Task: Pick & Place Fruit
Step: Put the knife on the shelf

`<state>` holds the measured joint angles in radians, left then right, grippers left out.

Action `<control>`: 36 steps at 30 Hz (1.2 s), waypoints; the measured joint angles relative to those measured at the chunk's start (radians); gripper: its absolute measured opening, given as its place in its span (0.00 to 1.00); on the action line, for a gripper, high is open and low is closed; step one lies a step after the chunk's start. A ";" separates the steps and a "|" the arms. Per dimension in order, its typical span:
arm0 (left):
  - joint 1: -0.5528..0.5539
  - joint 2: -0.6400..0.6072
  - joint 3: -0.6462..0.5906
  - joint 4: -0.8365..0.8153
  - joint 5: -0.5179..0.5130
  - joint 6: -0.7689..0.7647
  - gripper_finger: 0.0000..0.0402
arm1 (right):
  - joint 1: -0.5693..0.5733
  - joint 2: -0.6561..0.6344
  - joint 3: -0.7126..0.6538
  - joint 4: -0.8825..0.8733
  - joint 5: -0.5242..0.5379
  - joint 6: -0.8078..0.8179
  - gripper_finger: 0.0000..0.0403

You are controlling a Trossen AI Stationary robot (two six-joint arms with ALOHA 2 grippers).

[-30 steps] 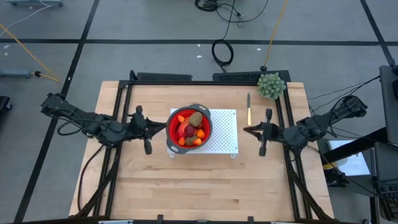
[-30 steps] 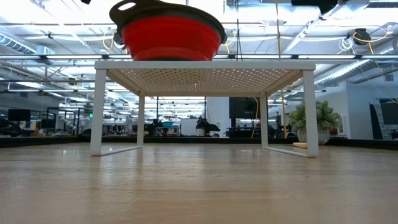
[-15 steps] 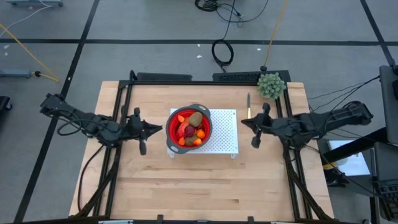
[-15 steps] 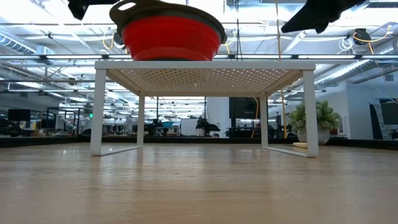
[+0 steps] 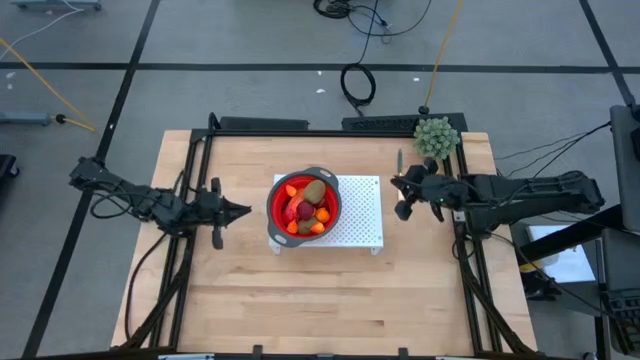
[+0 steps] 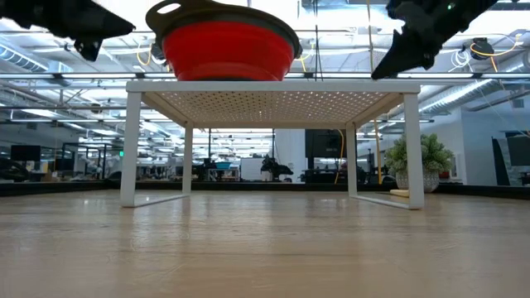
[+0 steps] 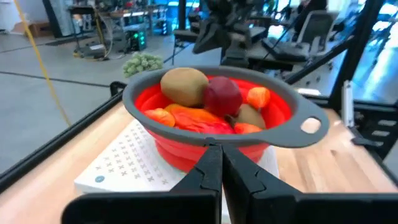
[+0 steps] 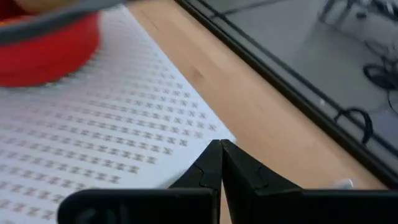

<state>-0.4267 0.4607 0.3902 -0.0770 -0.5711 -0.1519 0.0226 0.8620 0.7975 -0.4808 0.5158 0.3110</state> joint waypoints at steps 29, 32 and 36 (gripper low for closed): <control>0.000 -0.168 -0.194 0.051 0.077 0.014 0.02 | -0.414 0.225 0.000 -0.228 -0.076 0.088 0.24; 0.000 -0.168 -0.198 0.050 0.077 0.000 0.00 | -0.446 0.246 0.000 -0.238 -0.078 0.095 0.31; 0.000 -0.168 -0.198 0.050 0.077 -0.002 0.02 | -0.487 0.273 0.000 -0.235 -0.173 0.096 0.38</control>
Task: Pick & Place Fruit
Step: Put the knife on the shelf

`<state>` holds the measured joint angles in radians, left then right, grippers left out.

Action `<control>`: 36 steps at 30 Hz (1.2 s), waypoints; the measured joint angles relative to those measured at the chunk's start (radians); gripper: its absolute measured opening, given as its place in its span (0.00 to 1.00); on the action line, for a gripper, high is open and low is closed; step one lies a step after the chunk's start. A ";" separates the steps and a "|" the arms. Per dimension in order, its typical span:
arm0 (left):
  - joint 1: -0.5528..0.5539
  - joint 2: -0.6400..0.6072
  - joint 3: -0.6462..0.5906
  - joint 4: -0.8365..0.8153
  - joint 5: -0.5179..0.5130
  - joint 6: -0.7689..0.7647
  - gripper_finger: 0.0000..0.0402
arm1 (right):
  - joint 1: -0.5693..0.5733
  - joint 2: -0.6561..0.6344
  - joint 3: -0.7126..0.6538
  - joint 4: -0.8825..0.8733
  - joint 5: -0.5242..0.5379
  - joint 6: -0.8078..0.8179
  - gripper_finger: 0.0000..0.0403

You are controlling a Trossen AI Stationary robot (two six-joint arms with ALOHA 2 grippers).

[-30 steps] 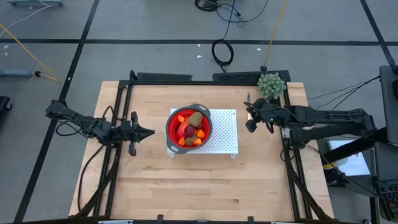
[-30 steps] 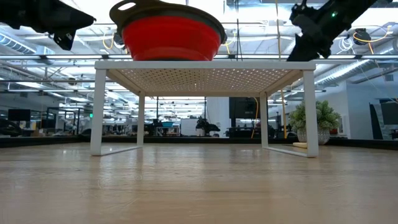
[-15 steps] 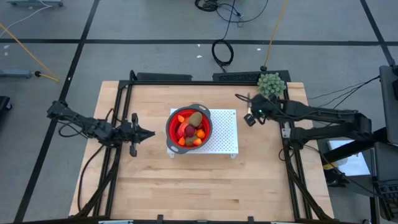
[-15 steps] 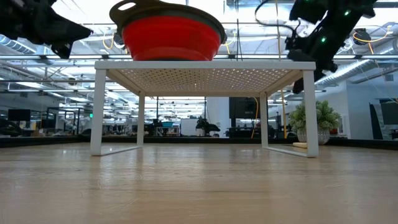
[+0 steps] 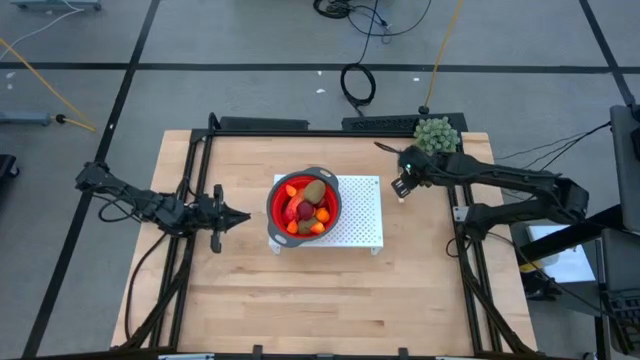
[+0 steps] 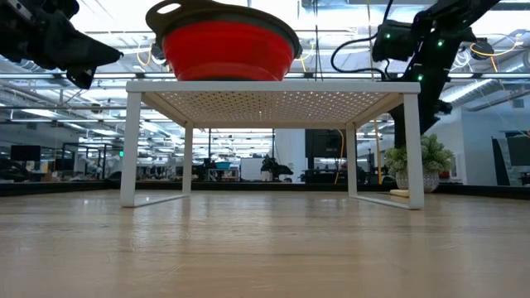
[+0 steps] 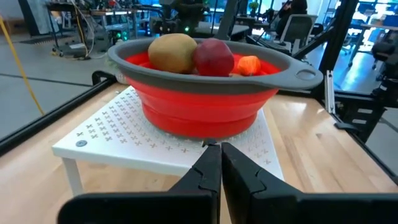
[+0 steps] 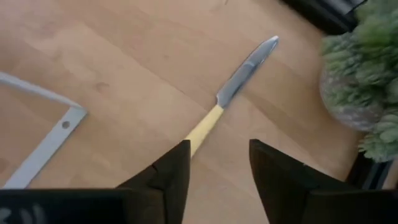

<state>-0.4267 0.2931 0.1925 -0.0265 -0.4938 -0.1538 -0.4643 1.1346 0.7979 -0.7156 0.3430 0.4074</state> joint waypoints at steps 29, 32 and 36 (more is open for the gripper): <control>0.000 0.000 0.000 -0.001 0.000 -0.039 0.01 | -0.101 0.272 0.000 0.105 -0.112 0.104 0.53; 0.000 0.001 0.000 -0.004 -0.001 -0.039 0.02 | -0.116 0.305 0.000 0.111 -0.112 0.109 0.53; 0.000 0.001 0.000 -0.007 -0.001 -0.040 0.04 | -0.133 0.350 0.000 0.117 -0.113 0.112 0.53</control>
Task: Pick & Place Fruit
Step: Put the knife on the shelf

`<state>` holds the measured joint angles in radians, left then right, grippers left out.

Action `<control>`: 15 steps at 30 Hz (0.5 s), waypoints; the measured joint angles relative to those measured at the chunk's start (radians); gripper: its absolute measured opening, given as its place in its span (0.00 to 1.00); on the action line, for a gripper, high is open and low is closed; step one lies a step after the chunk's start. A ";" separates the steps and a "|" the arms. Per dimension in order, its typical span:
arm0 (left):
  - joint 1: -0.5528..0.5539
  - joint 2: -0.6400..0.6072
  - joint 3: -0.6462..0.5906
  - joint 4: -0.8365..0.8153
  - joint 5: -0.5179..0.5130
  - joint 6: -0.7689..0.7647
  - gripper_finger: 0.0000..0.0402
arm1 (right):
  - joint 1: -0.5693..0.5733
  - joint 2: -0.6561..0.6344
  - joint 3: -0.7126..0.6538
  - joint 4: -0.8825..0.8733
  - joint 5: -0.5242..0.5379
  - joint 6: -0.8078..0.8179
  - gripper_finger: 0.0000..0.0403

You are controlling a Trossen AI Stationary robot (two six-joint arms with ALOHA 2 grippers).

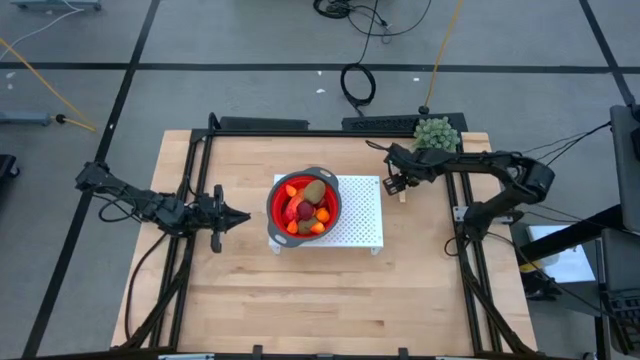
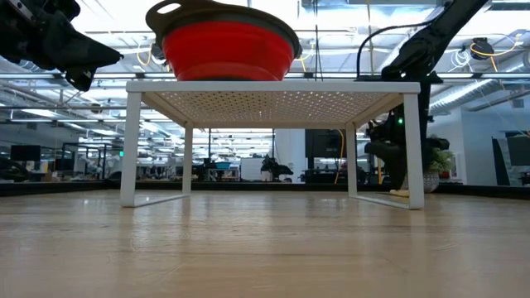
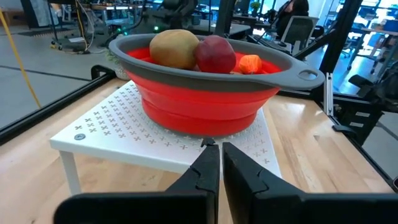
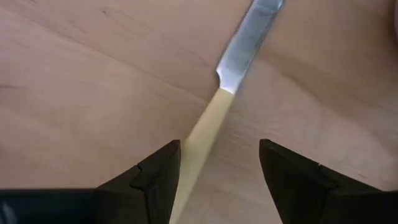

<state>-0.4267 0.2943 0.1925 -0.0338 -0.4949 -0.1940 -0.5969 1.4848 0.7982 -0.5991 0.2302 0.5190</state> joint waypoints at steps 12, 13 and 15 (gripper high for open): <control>0.000 0.000 0.000 -0.001 0.000 -0.011 0.01 | -0.011 0.035 0.000 0.032 -0.004 0.019 0.52; 0.000 0.000 0.000 -0.001 0.000 -0.011 0.02 | -0.012 0.034 0.000 0.029 -0.004 0.019 0.52; 0.000 0.000 0.000 -0.001 0.000 -0.017 0.03 | -0.017 0.034 -0.003 0.025 -0.015 0.019 0.52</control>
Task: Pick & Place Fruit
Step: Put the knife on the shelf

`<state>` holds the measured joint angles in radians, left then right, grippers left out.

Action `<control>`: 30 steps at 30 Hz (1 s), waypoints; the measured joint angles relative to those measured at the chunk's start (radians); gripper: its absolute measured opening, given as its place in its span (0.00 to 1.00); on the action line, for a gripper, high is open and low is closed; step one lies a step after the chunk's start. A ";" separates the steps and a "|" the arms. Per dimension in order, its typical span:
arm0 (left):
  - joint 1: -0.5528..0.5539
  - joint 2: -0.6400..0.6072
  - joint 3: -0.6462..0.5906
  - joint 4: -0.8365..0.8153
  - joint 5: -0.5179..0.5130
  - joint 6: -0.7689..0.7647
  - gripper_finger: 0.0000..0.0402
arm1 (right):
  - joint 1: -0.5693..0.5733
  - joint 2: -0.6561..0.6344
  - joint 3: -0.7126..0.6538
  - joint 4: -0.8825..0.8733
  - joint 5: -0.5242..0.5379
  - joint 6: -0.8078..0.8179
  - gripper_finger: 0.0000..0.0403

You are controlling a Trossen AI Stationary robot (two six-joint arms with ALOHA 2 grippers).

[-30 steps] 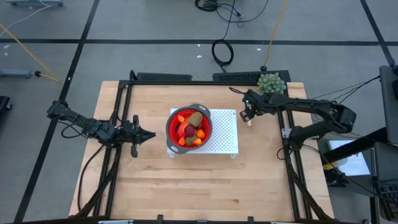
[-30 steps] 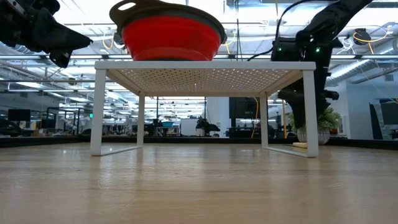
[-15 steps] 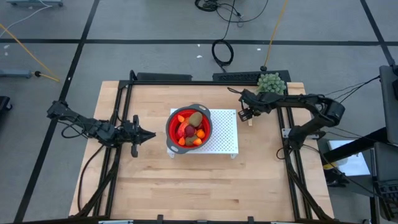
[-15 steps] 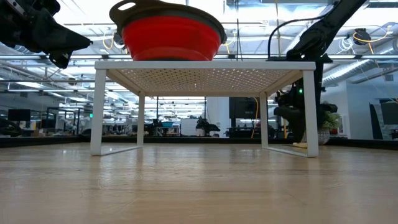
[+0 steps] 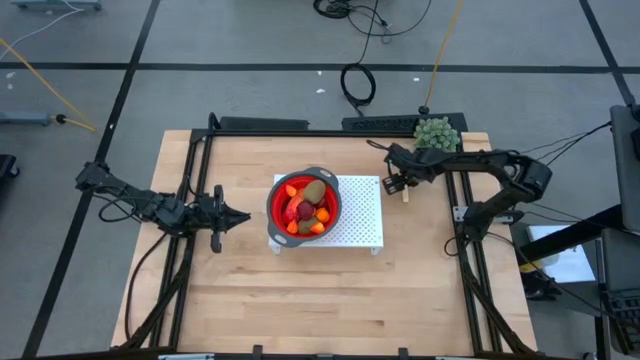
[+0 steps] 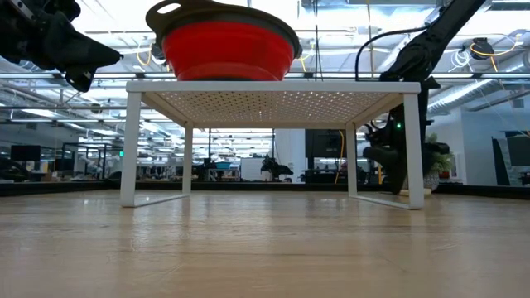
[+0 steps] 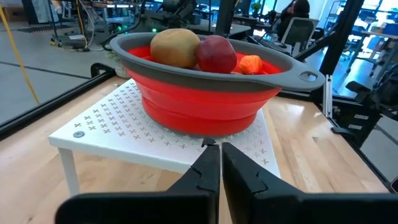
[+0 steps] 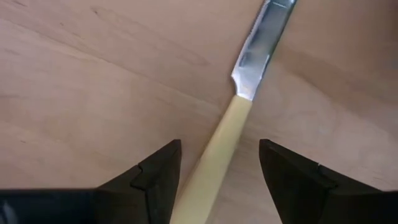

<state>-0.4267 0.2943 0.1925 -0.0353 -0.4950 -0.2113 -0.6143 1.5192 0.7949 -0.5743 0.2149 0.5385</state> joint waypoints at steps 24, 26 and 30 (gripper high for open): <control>0.000 0.000 0.000 0.000 -0.001 -0.004 0.05 | 0.001 -0.070 -0.151 0.116 -0.025 0.038 0.28; 0.000 0.000 0.000 0.001 -0.001 -0.003 0.05 | 0.000 -0.084 -0.151 0.116 -0.023 0.049 0.23; 0.000 0.000 0.000 0.001 -0.001 -0.004 0.05 | 0.000 -0.117 -0.153 0.110 -0.020 0.052 0.14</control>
<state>-0.4269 0.2943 0.1928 -0.0345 -0.4957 -0.2153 -0.6140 1.4025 0.6422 -0.4641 0.1954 0.5902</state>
